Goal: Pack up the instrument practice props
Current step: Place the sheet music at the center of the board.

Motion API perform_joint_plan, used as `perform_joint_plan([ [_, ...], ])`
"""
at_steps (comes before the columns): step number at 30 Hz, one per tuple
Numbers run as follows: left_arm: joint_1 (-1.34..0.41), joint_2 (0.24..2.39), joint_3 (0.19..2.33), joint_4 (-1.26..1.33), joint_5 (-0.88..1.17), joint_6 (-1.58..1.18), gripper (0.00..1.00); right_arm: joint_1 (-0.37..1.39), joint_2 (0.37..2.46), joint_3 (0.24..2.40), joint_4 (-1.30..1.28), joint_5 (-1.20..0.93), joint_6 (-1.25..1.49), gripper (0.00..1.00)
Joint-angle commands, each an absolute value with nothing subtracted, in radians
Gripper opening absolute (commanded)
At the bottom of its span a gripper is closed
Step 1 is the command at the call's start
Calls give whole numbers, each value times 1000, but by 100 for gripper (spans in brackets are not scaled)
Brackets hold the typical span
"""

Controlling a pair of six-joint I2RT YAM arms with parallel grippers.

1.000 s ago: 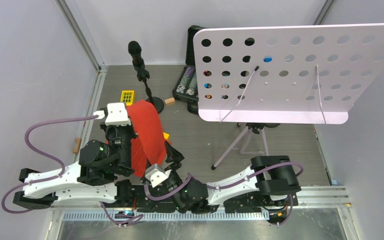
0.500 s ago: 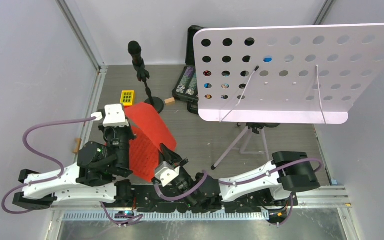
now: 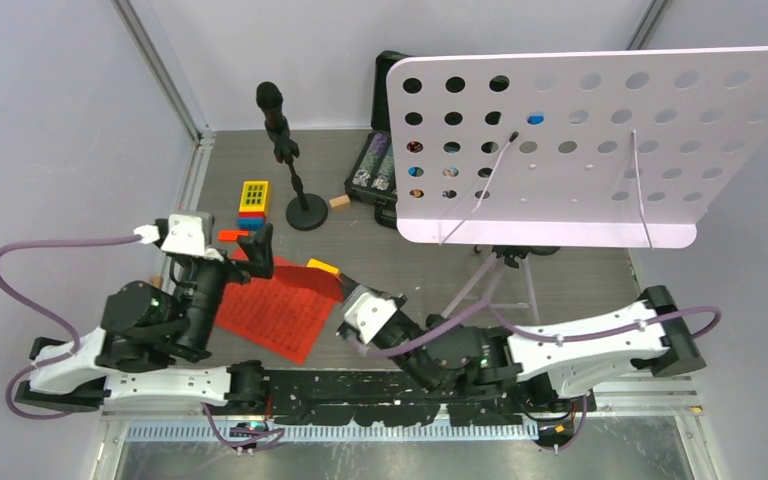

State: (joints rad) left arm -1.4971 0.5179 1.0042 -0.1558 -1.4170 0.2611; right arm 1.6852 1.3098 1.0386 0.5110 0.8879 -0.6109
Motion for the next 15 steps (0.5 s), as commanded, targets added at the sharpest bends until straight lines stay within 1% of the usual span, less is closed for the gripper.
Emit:
perform_joint_plan([
  [1,-1506,466,1076,-546,-913,87,100,1671,1199,1199,54,784,-380,4],
  [6,-1506,447,1078,-611,-528,87,100,1670,1155,1272,-179,720,-314,2],
  [9,-1506,450,1082,-620,-440,79,100,1668,1144,1317,-285,669,-281,2],
  [12,-1506,463,1098,-622,-403,71,100,1667,1146,1340,-409,609,-238,1],
  [15,-1506,492,1120,-630,-355,68,100,1666,1149,1332,-455,573,-210,0],
])
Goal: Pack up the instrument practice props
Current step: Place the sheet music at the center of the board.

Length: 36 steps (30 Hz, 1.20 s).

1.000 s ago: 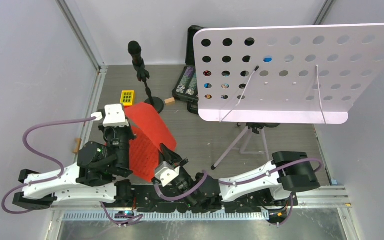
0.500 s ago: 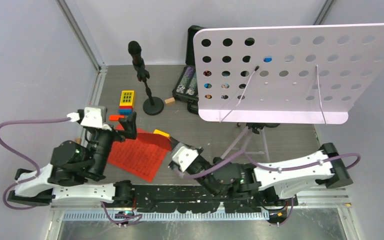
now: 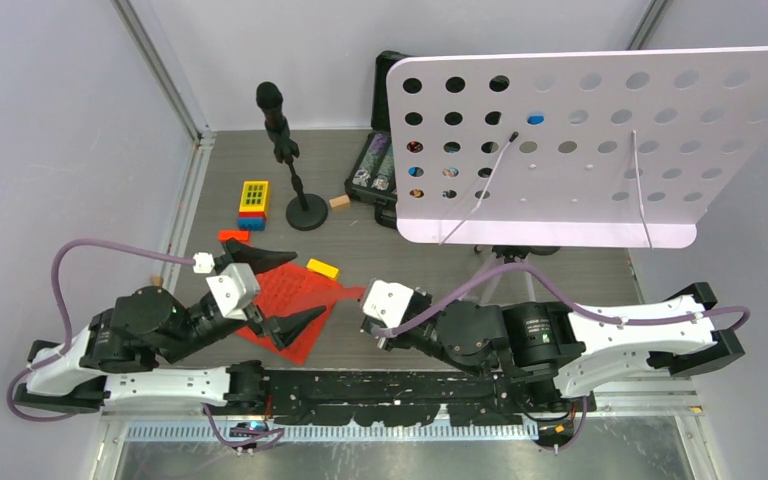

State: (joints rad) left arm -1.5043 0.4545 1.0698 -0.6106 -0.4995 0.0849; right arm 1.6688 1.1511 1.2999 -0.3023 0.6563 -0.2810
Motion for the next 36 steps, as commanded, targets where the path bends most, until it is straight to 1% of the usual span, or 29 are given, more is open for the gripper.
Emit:
perform_joint_plan([
  [1,-1506,504,1125,-631,-332,65,100,1666,1151,1326,-465,561,-202,0],
  [5,-1506,587,1149,-661,-262,42,100,1666,1154,1326,-474,543,-194,0],
  [10,-1506,691,1185,-744,-247,27,100,1666,1140,1331,-488,512,-191,0],
  [14,-1506,724,1196,-763,-250,29,100,1666,1131,1341,-518,496,-189,0],
  [15,-1506,727,1199,-765,-253,29,98,1666,1130,1342,-522,494,-189,0],
  [18,-1506,723,1205,-769,-252,24,85,1666,1118,1342,-531,492,-189,0],
  [21,-1506,721,1204,-777,-247,10,75,1666,1106,1344,-532,489,-192,0],
  [24,-1506,727,1197,-785,-244,6,71,1666,1098,1351,-537,489,-196,0],
  [29,-1506,748,1180,-780,-238,-39,70,1666,1094,1356,-538,489,-209,0],
  [34,-1506,772,1172,-772,-244,-45,62,1666,1093,1360,-537,479,-210,0],
  [36,-1506,788,1176,-777,-248,-47,56,1666,1092,1357,-537,474,-212,0],
])
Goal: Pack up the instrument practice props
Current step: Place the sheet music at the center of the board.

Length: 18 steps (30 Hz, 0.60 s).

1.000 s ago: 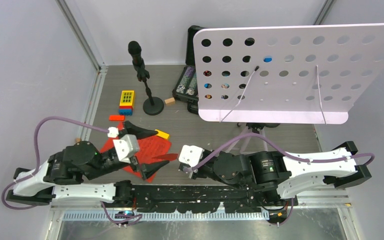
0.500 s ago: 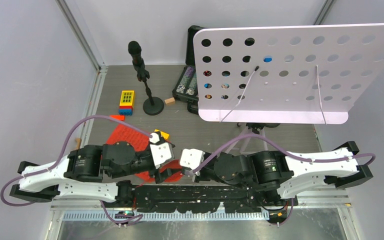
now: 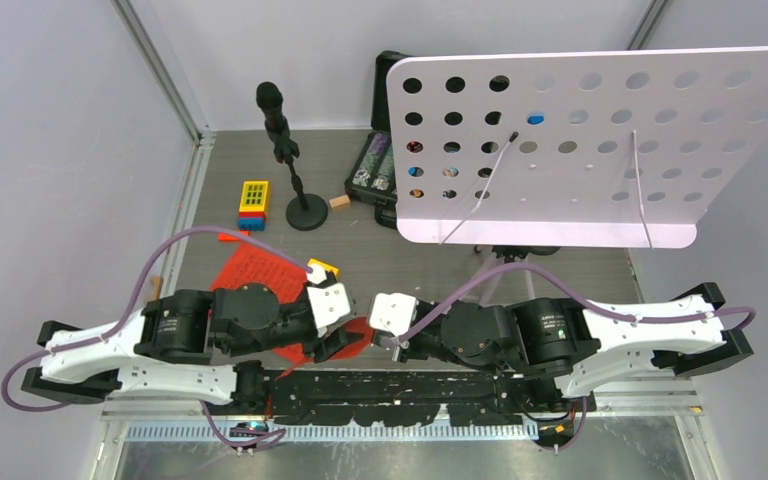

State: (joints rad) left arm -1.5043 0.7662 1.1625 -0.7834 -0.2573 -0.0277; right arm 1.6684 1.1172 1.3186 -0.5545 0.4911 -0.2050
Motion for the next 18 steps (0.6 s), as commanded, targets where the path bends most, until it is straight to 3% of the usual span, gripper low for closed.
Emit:
perform_joint_plan([
  [1,-1506,795,1178,-783,-250,-48,50,1667,1091,1356,-537,472,-212,0],
  [10,-1506,813,1181,-805,-279,-81,4,1666,1073,1338,-537,481,-219,3],
  [14,-1506,787,1147,-785,-323,-122,0,1666,1062,1335,-537,495,-214,40],
  [15,-1506,781,1136,-782,-346,-139,0,1667,1055,1333,-537,500,-212,54],
  [18,-1506,760,1097,-766,-419,-185,0,1667,1036,1323,-527,517,-204,72],
])
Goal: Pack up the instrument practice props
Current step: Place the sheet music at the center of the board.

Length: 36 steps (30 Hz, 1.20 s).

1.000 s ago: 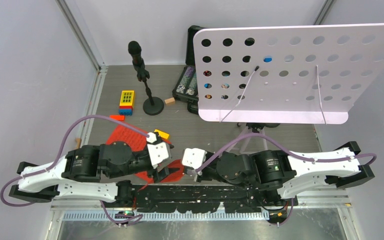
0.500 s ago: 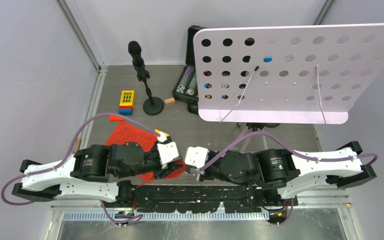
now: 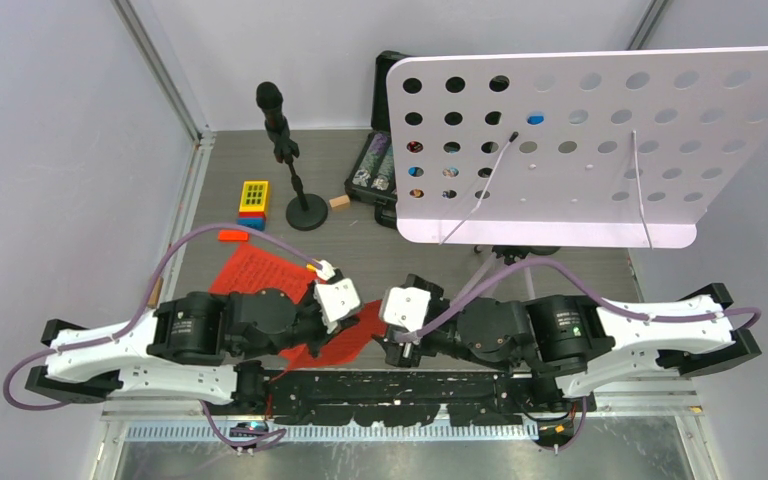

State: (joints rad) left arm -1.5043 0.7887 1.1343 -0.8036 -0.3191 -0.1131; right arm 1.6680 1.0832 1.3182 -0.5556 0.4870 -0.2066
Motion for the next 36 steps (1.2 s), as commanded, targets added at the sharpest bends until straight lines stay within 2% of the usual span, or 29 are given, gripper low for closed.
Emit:
perform_joint_plan([
  [1,-1506,751,1083,-761,-439,-199,0,1667,1024,1316,-523,526,-199,77],
  [4,-1506,724,1036,-728,-556,-253,0,1667,1000,1297,-514,534,-190,85],
  [6,-1506,696,991,-689,-674,-299,0,1667,985,1284,-509,540,-183,86],
  [12,-1506,561,837,-582,-1034,-566,0,1668,977,1241,-500,538,-155,86],
  [18,-1506,276,616,-347,-1214,-749,0,1669,994,1218,-492,523,-134,86],
  [23,-1506,91,494,-344,-1412,-878,0,1669,1001,1208,-474,520,-129,86],
  [26,-1506,118,502,-439,-1522,-934,0,1669,1007,1203,-467,520,-124,86],
  [29,-1506,218,555,-604,-1619,-1078,0,1668,1010,1197,-460,523,-116,86],
  [31,-1506,287,579,-617,-1684,-1068,0,1669,1013,1194,-455,520,-103,86],
  [36,-1462,344,596,-667,-1691,-1095,0,1670,1022,1189,-438,514,-86,86],
])
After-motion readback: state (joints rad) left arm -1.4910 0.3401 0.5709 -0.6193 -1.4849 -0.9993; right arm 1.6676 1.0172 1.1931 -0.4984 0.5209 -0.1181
